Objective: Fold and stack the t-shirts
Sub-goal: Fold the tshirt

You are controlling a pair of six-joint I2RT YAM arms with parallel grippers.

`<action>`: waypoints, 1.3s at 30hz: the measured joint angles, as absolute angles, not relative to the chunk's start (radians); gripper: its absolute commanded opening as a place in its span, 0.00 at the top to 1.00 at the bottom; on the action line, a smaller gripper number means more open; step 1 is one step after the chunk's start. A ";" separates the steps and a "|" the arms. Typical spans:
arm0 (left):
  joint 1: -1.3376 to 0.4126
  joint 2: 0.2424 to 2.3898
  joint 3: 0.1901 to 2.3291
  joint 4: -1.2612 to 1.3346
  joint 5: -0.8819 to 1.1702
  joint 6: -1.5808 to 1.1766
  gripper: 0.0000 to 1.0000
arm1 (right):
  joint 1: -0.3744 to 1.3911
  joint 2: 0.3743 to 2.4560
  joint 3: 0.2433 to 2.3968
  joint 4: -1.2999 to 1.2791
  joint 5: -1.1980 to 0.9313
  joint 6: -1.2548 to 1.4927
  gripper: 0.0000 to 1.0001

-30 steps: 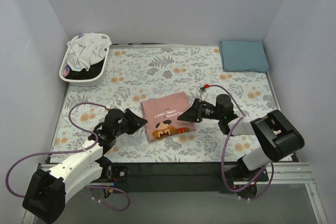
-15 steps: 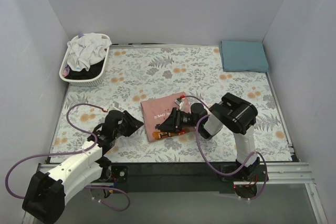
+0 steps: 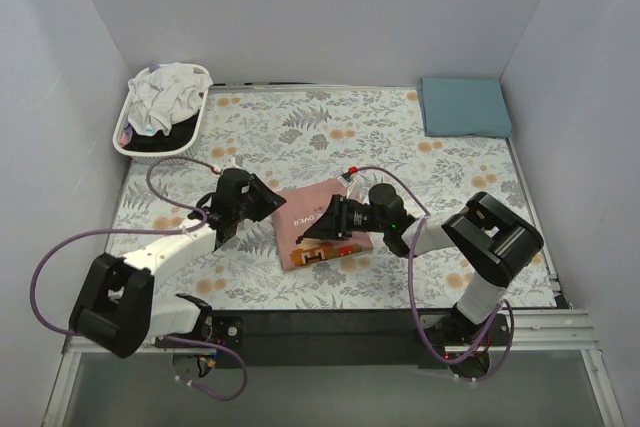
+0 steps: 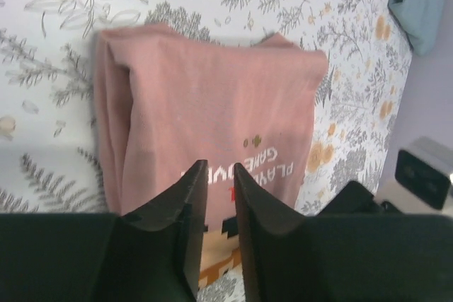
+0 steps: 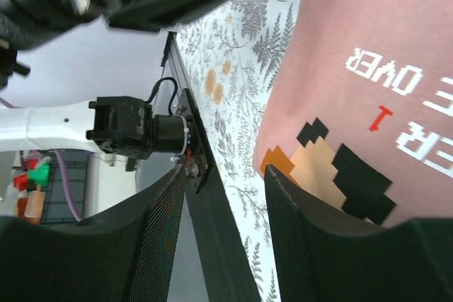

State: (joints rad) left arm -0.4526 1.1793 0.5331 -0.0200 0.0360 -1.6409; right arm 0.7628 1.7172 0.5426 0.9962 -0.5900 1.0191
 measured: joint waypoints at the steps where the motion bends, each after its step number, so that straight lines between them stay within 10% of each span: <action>1: -0.441 1.224 0.558 -0.002 0.041 -1.636 0.84 | 0.758 1.705 0.542 0.976 -0.588 1.004 0.45; 15: -0.275 1.621 0.667 0.136 0.113 -1.606 0.86 | 0.616 1.583 0.416 0.789 -0.537 0.833 0.45; 26: -0.292 1.606 0.829 -0.004 0.049 -1.428 0.43 | 0.546 1.269 0.470 0.297 -0.241 0.590 0.34; 34: -0.696 1.422 0.928 -0.150 -0.187 -1.210 0.39 | 0.442 1.064 0.554 -0.053 -0.044 0.413 0.02; 39: -1.004 1.485 0.987 -0.239 -0.320 -1.111 0.42 | 0.339 0.985 0.554 -0.188 -0.015 0.355 0.02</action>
State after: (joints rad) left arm -1.0039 1.4849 0.9867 -0.2394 -0.3199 -1.1110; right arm 0.3389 0.9848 0.5537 -0.1879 -0.0151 0.3546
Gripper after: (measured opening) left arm 0.599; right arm 0.983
